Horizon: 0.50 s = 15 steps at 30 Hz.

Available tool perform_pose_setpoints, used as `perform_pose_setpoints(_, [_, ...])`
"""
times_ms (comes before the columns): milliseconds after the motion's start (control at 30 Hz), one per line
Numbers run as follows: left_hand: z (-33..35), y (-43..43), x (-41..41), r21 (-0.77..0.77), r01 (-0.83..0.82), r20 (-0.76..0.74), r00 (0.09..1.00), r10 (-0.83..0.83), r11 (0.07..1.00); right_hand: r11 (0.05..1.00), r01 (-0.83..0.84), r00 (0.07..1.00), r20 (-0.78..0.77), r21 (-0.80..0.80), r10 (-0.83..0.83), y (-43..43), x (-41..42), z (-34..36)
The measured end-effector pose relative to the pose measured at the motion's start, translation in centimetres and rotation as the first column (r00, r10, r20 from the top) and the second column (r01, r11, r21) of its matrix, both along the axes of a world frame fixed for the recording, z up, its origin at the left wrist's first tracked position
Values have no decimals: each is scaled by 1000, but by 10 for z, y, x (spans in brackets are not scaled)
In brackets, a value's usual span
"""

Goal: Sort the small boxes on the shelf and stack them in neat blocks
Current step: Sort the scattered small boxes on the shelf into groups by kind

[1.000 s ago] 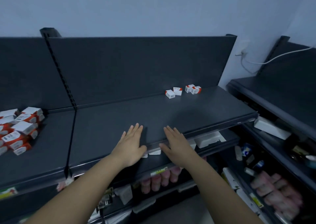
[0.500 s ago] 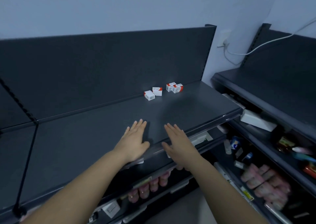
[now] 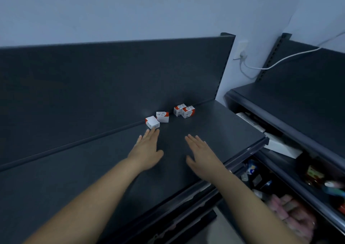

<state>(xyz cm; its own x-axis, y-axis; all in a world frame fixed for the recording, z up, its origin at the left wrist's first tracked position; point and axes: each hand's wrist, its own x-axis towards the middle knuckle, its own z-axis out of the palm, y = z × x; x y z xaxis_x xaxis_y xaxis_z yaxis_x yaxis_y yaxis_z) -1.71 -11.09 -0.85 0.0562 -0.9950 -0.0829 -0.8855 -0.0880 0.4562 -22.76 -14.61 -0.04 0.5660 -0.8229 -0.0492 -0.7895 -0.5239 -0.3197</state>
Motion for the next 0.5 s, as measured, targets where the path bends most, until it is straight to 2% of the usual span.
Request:
perform_pose_setpoints(167, [-8, -19, 19, 4, -26, -14, 1000, 26, 1000, 998, -31, 1000, 5, 53, 30, -27, 14, -12])
perform_pose_setpoints(500, [-18, -48, 36, -16, -179, 15, 984, 180, 984, 984, -168, 984, 63, 66, 164, -99, 57, -14])
